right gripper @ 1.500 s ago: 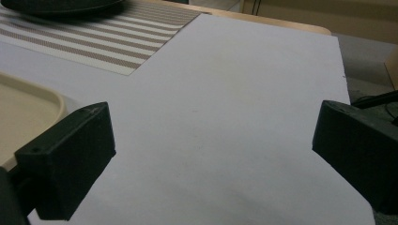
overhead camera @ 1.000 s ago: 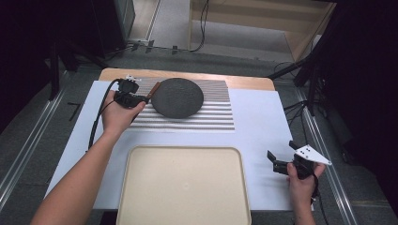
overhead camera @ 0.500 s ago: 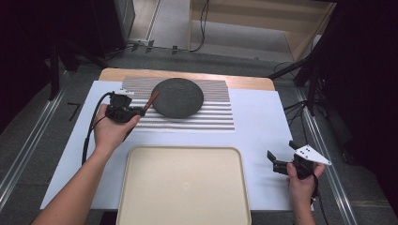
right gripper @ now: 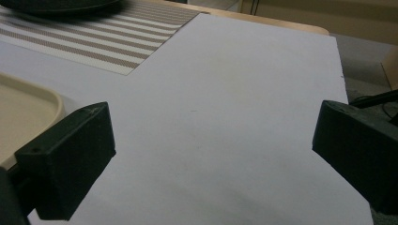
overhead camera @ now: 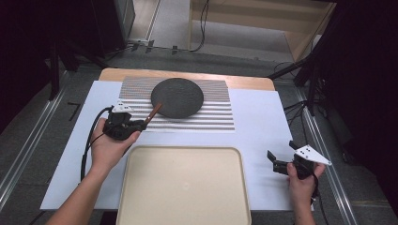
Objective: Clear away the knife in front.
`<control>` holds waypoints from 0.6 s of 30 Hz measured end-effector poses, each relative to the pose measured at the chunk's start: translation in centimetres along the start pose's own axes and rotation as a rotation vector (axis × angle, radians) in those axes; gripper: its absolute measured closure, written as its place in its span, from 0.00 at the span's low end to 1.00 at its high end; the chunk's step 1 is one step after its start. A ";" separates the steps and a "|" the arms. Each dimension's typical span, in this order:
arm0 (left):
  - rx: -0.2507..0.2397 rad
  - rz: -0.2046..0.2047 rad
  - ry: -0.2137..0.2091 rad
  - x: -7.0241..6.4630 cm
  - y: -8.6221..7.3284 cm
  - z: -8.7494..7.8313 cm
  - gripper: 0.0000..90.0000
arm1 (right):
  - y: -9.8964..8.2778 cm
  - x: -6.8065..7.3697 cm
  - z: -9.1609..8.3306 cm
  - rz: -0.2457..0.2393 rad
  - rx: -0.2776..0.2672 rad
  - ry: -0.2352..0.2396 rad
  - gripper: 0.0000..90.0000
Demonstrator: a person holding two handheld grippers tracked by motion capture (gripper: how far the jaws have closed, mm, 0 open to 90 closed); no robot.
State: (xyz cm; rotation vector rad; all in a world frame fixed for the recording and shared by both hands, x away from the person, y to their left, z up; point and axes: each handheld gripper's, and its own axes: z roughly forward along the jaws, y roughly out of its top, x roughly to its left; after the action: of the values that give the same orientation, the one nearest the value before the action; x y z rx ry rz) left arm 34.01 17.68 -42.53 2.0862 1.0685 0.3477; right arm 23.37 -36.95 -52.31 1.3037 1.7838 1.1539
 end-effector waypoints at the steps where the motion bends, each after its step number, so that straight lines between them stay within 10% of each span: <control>1: -0.002 -0.001 -0.003 -0.3 -0.2 -0.1 0.85 | 0.0 0.0 0.0 0.000 -0.001 0.000 0.00; 18: 0.012 -0.020 -0.060 -4.1 -5.3 -1.0 0.85 | 0.0 0.0 0.0 0.002 -0.003 -0.001 0.00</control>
State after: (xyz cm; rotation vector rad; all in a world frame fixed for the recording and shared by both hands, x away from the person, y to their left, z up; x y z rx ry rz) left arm 27.93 16.92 -45.34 2.0825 1.0576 0.2682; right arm 23.35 -36.95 -52.31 1.3048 1.7794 1.1562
